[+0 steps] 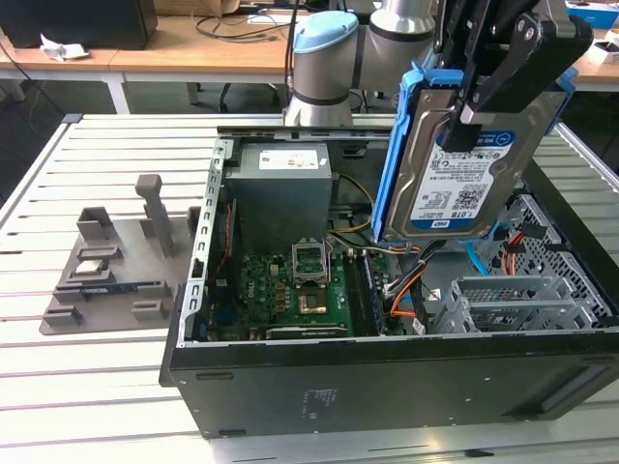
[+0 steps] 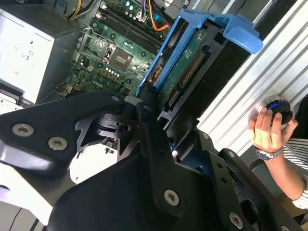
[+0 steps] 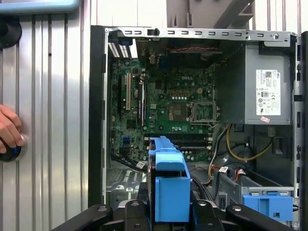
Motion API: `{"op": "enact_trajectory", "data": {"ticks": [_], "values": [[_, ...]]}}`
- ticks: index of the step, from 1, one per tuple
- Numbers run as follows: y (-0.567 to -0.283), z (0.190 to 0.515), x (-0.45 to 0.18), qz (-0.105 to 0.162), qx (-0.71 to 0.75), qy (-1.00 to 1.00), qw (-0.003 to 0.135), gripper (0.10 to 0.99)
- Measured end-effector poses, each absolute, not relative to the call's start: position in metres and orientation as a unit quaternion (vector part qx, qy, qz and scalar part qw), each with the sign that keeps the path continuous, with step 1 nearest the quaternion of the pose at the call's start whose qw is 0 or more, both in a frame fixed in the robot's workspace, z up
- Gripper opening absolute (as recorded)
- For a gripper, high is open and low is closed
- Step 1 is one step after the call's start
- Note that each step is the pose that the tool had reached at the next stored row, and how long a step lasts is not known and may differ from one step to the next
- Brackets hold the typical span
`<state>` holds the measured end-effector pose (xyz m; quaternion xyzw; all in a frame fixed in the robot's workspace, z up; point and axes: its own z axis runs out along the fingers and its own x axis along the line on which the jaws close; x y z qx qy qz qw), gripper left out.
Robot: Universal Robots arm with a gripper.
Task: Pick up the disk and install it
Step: 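Pick up the disk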
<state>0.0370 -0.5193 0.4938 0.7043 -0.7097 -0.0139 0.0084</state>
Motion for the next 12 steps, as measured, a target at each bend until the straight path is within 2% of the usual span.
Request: {"op": "enact_trajectory", "data": {"ticks": [12], "values": [[-0.526, 0.479, 0.054, -0.014, 0.704, -0.710, 0.008, 0.365]]}}
